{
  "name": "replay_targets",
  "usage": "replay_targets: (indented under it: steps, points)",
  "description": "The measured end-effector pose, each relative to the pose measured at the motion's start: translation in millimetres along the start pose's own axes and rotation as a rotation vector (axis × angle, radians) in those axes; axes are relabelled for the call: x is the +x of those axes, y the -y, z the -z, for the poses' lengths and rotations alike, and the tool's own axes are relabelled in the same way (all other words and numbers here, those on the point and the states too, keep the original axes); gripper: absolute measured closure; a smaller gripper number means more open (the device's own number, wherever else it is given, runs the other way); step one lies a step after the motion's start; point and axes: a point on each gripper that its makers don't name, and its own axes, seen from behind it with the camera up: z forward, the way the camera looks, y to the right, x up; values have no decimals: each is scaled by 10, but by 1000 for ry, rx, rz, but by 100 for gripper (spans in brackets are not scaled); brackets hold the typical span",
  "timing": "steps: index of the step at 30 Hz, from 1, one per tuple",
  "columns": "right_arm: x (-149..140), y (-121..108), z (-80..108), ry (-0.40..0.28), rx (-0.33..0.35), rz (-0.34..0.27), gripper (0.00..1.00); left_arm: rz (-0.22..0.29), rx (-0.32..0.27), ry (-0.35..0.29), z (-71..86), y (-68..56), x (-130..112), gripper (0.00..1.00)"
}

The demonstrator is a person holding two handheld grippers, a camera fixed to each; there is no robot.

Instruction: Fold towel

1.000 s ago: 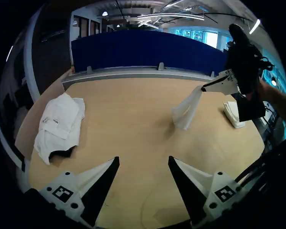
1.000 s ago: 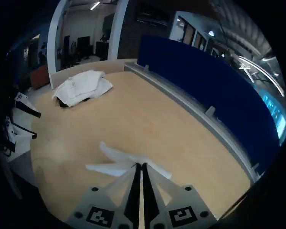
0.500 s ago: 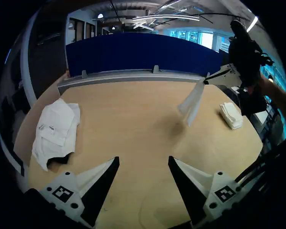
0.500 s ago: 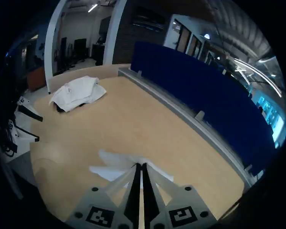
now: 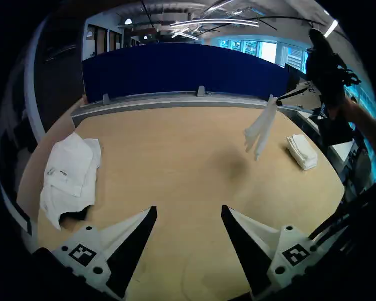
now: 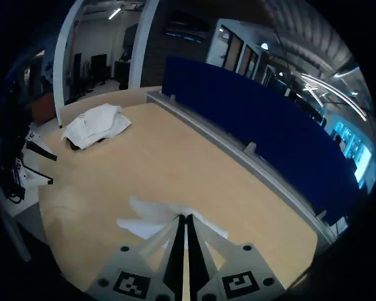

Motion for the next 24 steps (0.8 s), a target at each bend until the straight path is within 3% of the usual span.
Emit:
replay_targets:
  steps: [9, 24]
  points:
    - [-193, -420, 226, 5, -35, -24, 97, -13, 2, 11, -73, -6, -19, 5]
    - [-652, -1413, 669, 36, -124, -45, 97, -17, 21, 33, -129, -66, 1, 5]
